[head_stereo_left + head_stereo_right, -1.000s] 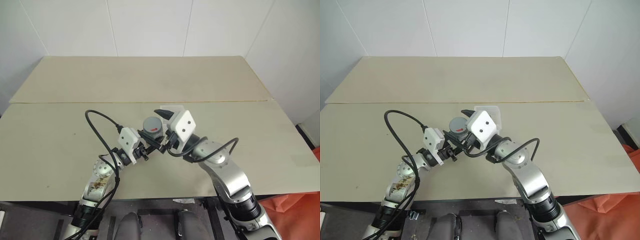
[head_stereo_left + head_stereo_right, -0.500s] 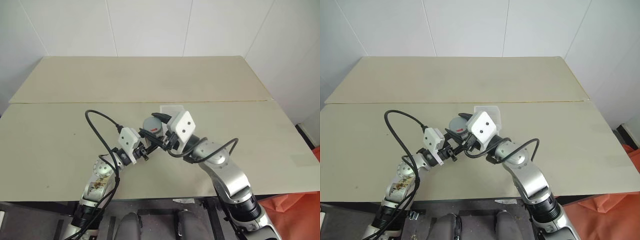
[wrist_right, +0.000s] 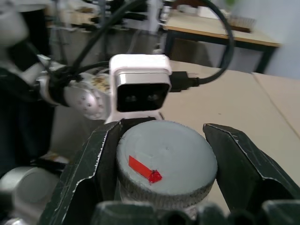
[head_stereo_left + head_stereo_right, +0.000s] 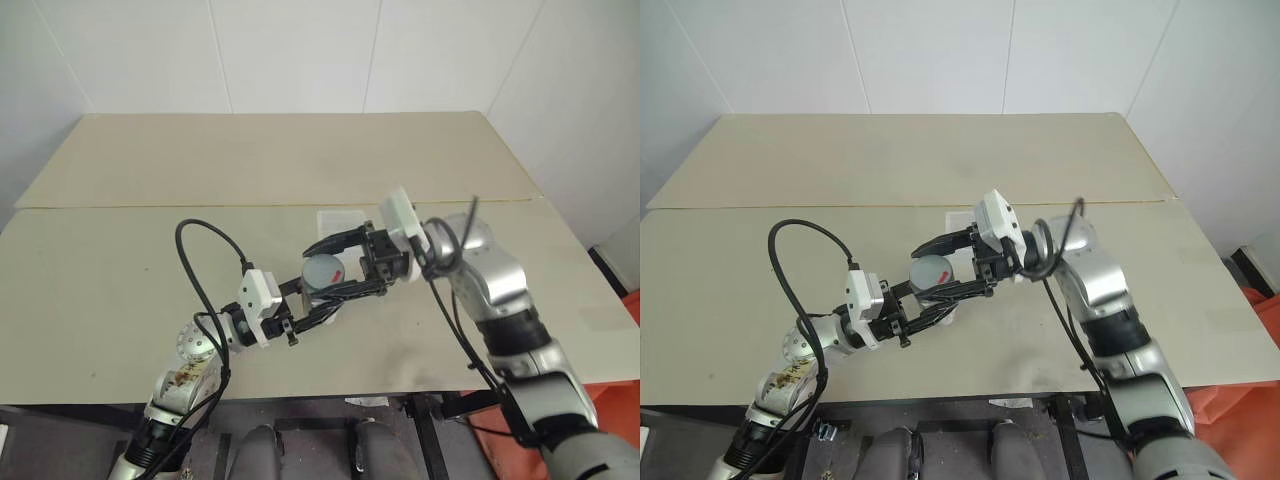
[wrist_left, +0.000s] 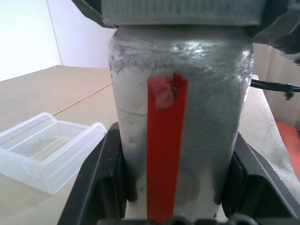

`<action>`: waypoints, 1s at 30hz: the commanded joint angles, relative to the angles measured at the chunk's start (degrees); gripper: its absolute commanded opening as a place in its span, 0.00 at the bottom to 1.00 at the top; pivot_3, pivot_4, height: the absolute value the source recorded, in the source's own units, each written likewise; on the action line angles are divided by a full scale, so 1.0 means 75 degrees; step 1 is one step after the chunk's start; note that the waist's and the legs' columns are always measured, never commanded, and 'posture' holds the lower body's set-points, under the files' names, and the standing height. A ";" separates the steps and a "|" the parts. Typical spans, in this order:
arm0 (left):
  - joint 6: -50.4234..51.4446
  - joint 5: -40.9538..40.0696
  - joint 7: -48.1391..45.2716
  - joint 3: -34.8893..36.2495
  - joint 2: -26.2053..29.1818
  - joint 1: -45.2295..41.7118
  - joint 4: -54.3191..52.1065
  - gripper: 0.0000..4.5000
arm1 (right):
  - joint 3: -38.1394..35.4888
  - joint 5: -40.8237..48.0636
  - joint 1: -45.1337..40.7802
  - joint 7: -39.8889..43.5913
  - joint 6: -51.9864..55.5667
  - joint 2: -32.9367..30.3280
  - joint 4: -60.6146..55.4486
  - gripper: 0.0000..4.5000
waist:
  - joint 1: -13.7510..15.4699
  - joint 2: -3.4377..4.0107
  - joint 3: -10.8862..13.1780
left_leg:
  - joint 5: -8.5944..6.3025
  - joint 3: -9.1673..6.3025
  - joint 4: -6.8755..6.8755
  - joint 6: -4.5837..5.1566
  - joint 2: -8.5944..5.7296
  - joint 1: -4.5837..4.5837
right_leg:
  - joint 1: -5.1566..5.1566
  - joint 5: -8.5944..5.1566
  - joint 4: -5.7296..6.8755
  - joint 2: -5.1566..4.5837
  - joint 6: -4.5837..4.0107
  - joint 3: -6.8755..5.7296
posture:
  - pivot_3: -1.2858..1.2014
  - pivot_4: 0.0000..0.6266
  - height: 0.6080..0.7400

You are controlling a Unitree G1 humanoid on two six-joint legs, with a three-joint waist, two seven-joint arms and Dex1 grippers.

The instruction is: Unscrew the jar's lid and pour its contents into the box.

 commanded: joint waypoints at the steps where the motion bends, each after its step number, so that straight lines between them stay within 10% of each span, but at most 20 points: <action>1: -0.0132 0.0099 -0.0037 -0.0090 0.0016 -0.0047 -0.0286 0.47 | 0.0352 0.0494 -0.0917 0.0845 -0.0516 -0.0039 0.1201 0.61 | 0.0002 0.0000 0.0000 | 0.0000 0.0000 0.0000 0.0000 0.0000 0.0000 | -0.0001 0.0000 0.0000 0.0000 0.0000 0.0000 | 0.52 0.24 1.00; 10: -0.0185 0.0174 0.0281 -0.0063 0.0008 0.0104 -0.0375 0.47 | 0.1047 0.1070 -0.1713 0.0854 -0.1291 -0.0259 0.2411 0.61 | 0.0049 0.0000 0.0000 | 0.0000 0.0005 -0.0005 0.0000 -0.0005 -0.0017 | -0.0004 -0.0003 -0.0012 -0.0013 0.0000 -0.0005 | 0.52 0.24 1.00; 17: -0.0151 0.0147 0.0402 0.0021 0.0016 0.0251 -0.0338 0.47 | 0.0227 0.1172 -0.1544 0.0854 -0.1076 -0.0562 0.2311 0.99 | 0.0053 0.0001 0.0000 | 0.0000 0.0004 -0.0004 0.0000 -0.0005 -0.0013 | -0.0006 -0.0002 -0.0004 -0.0012 -0.0001 -0.0006 | 0.52 0.24 1.00; 30: -0.0242 0.0258 0.0325 0.0136 0.0031 0.0032 0.0110 0.47 | -0.1182 0.0967 0.1689 -0.2544 0.0513 -0.0868 -0.2914 0.99 | 0.0031 0.0001 0.0000 | -0.0001 0.0003 -0.0009 -0.0001 -0.0004 -0.0010 | -0.0010 -0.0005 0.0002 -0.0010 0.0001 -0.0004 | 0.52 0.24 1.00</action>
